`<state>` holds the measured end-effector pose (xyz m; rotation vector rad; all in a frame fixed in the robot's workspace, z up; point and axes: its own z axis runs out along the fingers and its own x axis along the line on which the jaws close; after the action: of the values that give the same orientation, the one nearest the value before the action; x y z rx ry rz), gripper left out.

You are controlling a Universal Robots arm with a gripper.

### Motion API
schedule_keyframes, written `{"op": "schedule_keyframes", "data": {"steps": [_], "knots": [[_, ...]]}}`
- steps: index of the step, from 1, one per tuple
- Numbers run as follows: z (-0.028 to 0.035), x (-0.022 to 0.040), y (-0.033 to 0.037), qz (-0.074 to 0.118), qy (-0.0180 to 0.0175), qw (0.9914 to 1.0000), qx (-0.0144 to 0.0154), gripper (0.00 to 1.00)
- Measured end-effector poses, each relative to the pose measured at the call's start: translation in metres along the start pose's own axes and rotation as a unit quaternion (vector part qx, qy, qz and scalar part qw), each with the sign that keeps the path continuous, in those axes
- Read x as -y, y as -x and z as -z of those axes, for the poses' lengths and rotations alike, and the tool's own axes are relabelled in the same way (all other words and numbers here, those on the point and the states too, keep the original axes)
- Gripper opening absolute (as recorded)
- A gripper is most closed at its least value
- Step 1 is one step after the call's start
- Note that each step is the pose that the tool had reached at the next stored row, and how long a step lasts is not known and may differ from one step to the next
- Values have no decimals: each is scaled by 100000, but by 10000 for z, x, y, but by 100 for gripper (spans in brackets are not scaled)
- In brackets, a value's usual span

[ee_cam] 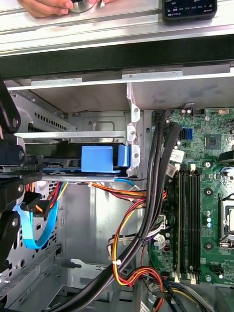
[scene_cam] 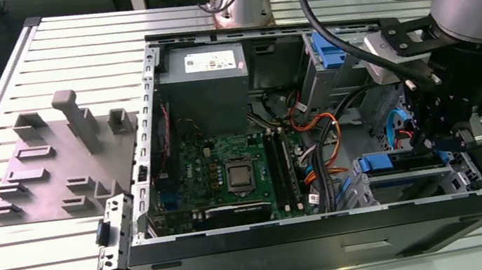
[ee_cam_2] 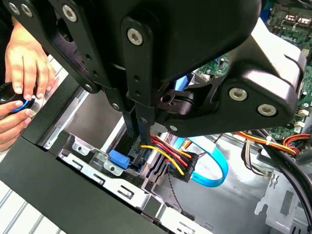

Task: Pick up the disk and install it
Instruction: 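Insert the first disk wire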

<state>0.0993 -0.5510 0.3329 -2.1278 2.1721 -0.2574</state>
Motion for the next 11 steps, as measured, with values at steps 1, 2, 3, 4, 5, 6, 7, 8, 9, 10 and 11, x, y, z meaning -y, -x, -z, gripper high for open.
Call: {"op": "schedule_keyframes", "data": {"steps": [1,2,3,4,5,6,7,8,9,10,11], "knots": [[-1,-2,0,0,-147,100000,3,16],[-3,-12,0,5,-415,99999,15,16],[-3,-18,0,5,-470,99999,16,16],[-3,-21,0,6,-515,99999,18,16],[-3,-24,0,7,-544,99999,23,16],[-4,-26,0,5,-562,99998,21,16],[-4,-27,0,7,-572,99998,21,16],[-5,-27,0,9,-582,99998,21,16],[-6,-28,0,8,-589,99998,11,16],[-9,-29,1,4,-596,99998,14,16],[-13,-30,0,0,-601,99998,21,16]]}}
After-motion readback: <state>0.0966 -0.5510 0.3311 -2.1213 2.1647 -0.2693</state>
